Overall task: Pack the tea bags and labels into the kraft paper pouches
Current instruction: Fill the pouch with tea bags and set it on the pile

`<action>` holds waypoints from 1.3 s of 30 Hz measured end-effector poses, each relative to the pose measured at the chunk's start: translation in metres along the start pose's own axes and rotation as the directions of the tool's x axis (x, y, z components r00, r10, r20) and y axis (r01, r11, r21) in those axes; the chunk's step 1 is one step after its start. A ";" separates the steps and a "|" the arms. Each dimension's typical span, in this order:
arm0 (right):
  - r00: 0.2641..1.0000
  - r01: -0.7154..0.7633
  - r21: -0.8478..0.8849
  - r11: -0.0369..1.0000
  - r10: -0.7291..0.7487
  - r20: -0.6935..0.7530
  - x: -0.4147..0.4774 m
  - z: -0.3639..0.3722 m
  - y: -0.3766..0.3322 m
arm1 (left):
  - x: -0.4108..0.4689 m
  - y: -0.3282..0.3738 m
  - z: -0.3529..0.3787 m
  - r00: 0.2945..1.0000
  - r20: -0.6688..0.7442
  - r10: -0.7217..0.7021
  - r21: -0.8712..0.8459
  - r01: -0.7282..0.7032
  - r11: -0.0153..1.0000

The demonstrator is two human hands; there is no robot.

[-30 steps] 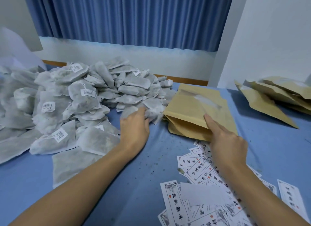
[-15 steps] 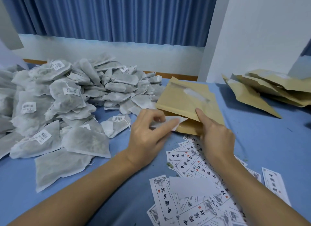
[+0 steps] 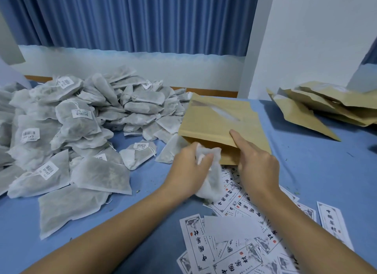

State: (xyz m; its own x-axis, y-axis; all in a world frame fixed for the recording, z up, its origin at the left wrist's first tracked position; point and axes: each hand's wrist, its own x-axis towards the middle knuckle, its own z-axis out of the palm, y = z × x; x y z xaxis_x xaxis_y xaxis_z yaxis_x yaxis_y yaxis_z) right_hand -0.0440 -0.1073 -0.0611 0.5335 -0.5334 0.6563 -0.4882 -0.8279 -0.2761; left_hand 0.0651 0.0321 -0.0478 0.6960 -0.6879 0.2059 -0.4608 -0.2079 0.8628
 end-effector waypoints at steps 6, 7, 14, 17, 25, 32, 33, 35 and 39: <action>0.998 0.049 0.112 0.992 -0.052 0.020 -0.002 -0.004 -0.001 | 0.019 0.032 0.017 0.740 0.518 -0.428 -0.563 0.672 0.481; 0.999 0.052 0.138 0.989 -0.054 0.007 -0.003 -0.004 -0.001 | 0.027 0.035 0.020 0.747 0.481 -0.459 -0.621 0.660 0.422; 0.997 0.041 0.097 0.994 -0.035 -0.062 0.000 -0.001 0.003 | 0.080 0.042 0.048 0.861 0.111 -0.496 -0.951 0.237 0.199; 0.996 0.083 0.118 0.990 -0.079 -0.036 -0.002 -0.001 0.003 | 0.105 0.020 0.072 0.855 0.090 -0.510 -0.921 0.267 0.285; 0.998 0.052 0.101 0.994 -0.055 0.022 0.000 -0.003 0.008 | 0.125 0.009 0.053 0.979 0.088 -0.181 -0.060 0.187 0.981; 0.993 0.061 0.000 0.998 -0.061 0.103 -0.001 -0.001 0.005 | 0.061 0.003 0.060 0.851 0.438 0.288 0.349 -0.457 0.818; 0.993 0.050 -0.016 0.999 -0.048 0.108 -0.001 0.000 0.004 | 0.049 -0.005 0.057 0.831 0.425 0.358 0.372 -0.521 0.768; 0.995 0.040 -0.027 0.999 -0.037 0.091 -0.001 0.000 0.002 | 0.029 -0.016 0.041 0.761 0.348 0.547 0.346 -0.647 0.680; 0.998 0.009 -0.062 0.998 -0.005 0.061 0.000 0.000 0.005 | 0.014 -0.020 0.006 0.610 -0.190 0.770 0.292 -0.713 0.637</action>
State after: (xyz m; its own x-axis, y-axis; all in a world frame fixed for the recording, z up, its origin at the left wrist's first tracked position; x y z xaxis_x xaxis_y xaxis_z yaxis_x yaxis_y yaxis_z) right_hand -0.0465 -0.1116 -0.0626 0.5774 -0.5389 0.6133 -0.5250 -0.8204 -0.2266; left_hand 0.0809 0.0221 -0.0651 0.1744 -0.4472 0.8773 -0.9508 0.1551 0.2680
